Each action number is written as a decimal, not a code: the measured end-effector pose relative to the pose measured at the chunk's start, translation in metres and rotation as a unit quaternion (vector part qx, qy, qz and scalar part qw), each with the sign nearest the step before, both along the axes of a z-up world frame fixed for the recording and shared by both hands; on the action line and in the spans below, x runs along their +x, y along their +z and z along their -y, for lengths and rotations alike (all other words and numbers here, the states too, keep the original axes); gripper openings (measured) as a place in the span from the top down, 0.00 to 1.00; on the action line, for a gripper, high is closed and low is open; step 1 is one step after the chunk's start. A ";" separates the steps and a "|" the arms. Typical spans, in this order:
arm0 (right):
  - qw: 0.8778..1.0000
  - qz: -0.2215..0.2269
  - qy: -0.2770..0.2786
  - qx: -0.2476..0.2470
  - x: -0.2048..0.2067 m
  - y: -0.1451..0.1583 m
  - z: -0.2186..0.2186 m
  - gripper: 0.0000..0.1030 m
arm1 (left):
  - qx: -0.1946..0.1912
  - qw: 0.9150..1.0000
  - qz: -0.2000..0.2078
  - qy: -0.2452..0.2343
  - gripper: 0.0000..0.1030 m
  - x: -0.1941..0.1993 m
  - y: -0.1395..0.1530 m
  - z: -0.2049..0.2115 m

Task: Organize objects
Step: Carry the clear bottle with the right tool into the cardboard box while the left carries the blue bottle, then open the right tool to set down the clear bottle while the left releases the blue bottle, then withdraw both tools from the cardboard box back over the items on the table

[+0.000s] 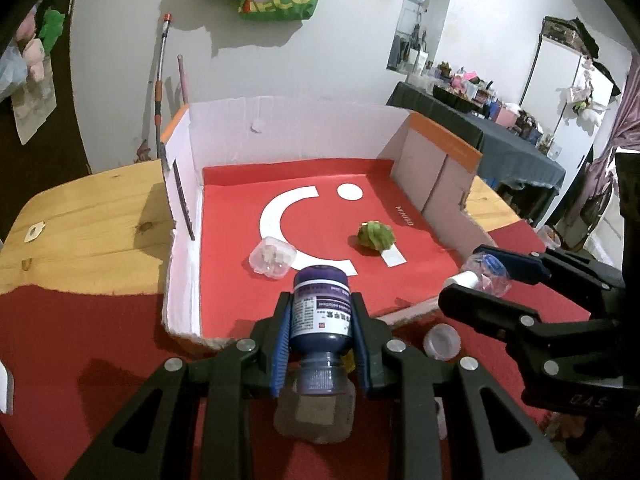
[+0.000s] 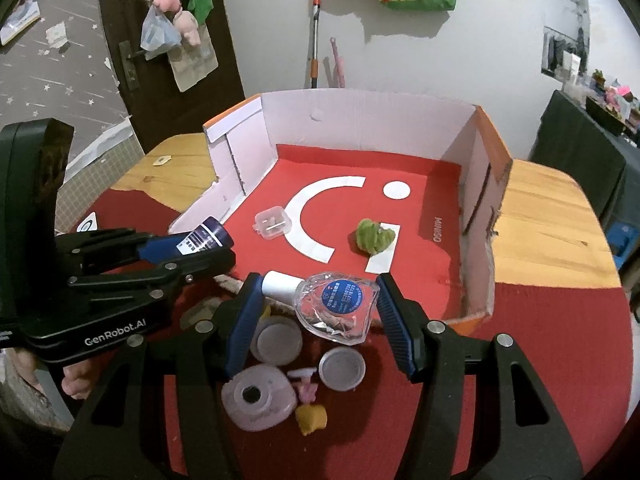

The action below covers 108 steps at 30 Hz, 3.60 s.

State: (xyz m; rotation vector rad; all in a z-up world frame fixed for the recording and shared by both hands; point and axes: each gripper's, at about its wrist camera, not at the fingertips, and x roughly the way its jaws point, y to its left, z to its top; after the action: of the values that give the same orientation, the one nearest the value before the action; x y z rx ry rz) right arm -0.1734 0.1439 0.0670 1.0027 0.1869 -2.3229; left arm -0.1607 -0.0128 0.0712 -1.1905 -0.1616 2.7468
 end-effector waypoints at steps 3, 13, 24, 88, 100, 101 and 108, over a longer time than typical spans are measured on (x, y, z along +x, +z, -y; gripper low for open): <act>1.000 0.008 0.000 0.006 -0.011 -0.003 0.003 0.46 | 0.003 1.000 0.012 -0.004 0.73 -0.011 -0.003 0.003; 0.998 0.039 -0.003 0.044 -0.045 -0.022 0.012 0.46 | 0.007 0.997 0.076 -0.020 0.72 -0.048 -0.023 0.010; 0.995 0.071 0.000 0.071 -0.068 -0.041 0.018 0.46 | -0.004 0.993 0.115 -0.036 0.72 -0.067 -0.039 0.012; 0.998 0.041 -0.008 0.055 -0.057 -0.030 0.014 0.31 | -0.029 0.997 0.065 -0.016 0.61 -0.066 -0.028 0.003; 0.999 0.024 -0.005 0.045 -0.028 -0.017 0.006 0.25 | -0.028 0.998 0.054 -0.006 0.52 -0.041 -0.020 0.003; 0.999 0.023 -0.005 0.044 -0.025 -0.015 0.005 0.25 | -0.028 0.998 0.053 -0.006 0.50 -0.039 -0.019 0.003; 0.999 0.013 -0.002 0.039 -0.007 -0.010 0.001 0.21 | -0.032 0.999 0.042 -0.003 0.47 -0.021 -0.014 -0.002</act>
State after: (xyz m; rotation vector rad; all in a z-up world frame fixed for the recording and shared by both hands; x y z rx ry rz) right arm -0.1804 0.1433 0.0571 1.0720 0.2671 -2.3206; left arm -0.1814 -0.0113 0.0570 -1.3222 -0.0792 2.7178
